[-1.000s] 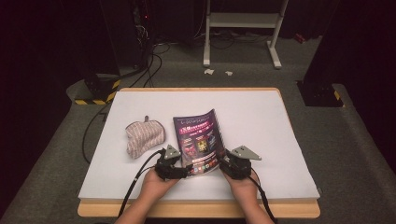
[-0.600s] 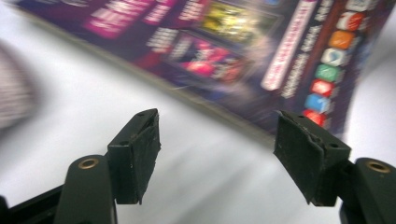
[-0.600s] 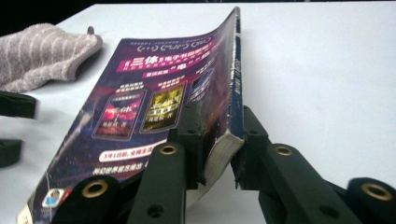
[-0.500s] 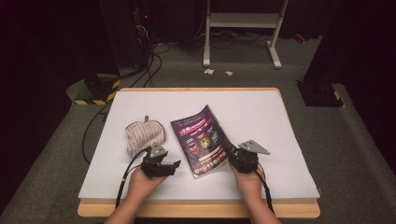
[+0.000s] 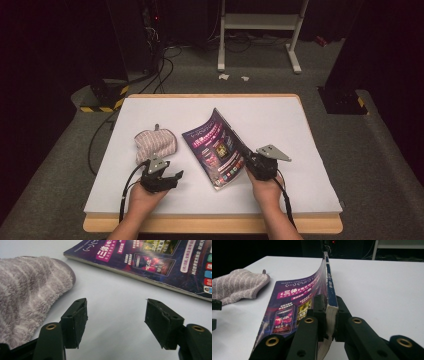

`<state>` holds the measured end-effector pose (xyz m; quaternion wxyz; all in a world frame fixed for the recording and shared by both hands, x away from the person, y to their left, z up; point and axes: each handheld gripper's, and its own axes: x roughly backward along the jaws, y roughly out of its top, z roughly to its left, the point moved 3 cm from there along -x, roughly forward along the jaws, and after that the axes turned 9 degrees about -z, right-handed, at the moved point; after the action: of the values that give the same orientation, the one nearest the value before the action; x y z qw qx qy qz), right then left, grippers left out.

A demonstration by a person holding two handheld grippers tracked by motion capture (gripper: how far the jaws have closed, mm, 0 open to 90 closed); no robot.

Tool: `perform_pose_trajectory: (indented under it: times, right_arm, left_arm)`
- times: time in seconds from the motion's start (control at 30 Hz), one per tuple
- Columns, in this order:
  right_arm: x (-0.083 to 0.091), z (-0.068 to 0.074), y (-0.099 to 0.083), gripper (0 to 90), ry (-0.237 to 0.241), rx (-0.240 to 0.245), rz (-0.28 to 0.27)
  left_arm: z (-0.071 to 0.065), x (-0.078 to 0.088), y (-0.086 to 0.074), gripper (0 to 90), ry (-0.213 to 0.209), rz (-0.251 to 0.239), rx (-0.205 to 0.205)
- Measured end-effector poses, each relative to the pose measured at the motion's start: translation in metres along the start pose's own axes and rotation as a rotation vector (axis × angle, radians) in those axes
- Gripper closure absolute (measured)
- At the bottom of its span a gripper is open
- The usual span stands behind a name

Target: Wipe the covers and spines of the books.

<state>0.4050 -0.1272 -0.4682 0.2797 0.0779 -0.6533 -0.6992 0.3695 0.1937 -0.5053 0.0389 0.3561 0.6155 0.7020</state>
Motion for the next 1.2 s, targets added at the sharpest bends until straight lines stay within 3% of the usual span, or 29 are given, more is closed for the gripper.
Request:
perform_pose_trajectory:
  times: [0.4, 0.67, 1.2]
  right_arm:
    - [0.006, 0.008, 0.019, 84.2, 0.037, 0.018, -0.048]
    - [0.010, 0.012, 0.035, 84.3, 0.049, 0.018, -0.088]
    - [0.018, 0.021, 0.061, 84.4, 0.035, 0.056, -0.169]
  left_arm:
    - [0.002, 0.000, -0.003, 33.7, -0.004, -0.001, -0.001]
    - [0.003, 0.003, -0.001, 33.5, -0.022, -0.026, 0.027]
    - [0.006, 0.006, 0.000, 33.6, -0.029, -0.039, 0.036]
